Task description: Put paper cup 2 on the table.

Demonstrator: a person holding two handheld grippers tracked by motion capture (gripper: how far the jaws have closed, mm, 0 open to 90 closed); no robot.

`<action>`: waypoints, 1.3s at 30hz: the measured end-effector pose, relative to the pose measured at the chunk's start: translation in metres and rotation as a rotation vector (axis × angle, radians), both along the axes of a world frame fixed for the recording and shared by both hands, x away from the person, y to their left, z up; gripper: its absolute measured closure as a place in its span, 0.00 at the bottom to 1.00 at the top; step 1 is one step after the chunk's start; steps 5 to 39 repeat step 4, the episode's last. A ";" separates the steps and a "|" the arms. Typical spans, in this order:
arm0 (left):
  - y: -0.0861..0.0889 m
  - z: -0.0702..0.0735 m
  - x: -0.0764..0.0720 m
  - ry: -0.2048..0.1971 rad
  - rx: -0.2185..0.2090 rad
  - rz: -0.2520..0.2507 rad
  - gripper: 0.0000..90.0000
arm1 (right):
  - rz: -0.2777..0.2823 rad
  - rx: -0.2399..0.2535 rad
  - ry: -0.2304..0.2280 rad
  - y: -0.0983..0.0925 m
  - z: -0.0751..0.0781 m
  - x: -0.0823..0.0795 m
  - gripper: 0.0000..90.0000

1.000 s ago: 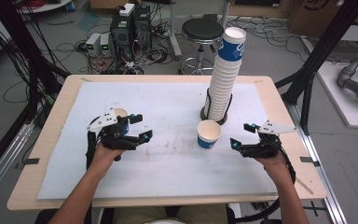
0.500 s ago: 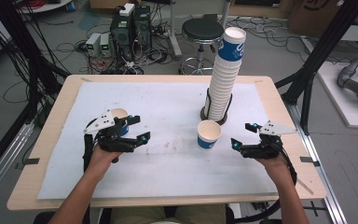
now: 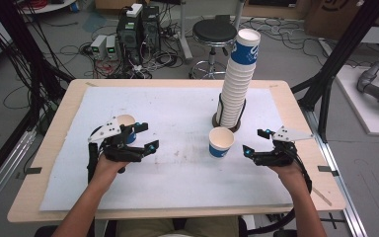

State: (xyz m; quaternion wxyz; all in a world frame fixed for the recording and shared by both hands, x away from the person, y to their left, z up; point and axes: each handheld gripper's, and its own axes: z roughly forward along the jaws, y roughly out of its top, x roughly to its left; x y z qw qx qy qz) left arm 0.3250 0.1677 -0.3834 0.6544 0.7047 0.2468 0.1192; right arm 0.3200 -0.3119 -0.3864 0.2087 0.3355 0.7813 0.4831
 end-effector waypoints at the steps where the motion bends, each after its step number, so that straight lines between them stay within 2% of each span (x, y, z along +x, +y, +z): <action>1: 0.000 0.000 0.000 0.001 -0.001 0.001 0.20 | 0.000 0.001 0.000 0.000 0.000 0.000 0.17; 39: 0.000 -0.001 0.000 0.003 0.003 -0.001 0.20 | 0.002 0.010 0.005 -0.001 0.000 0.000 0.17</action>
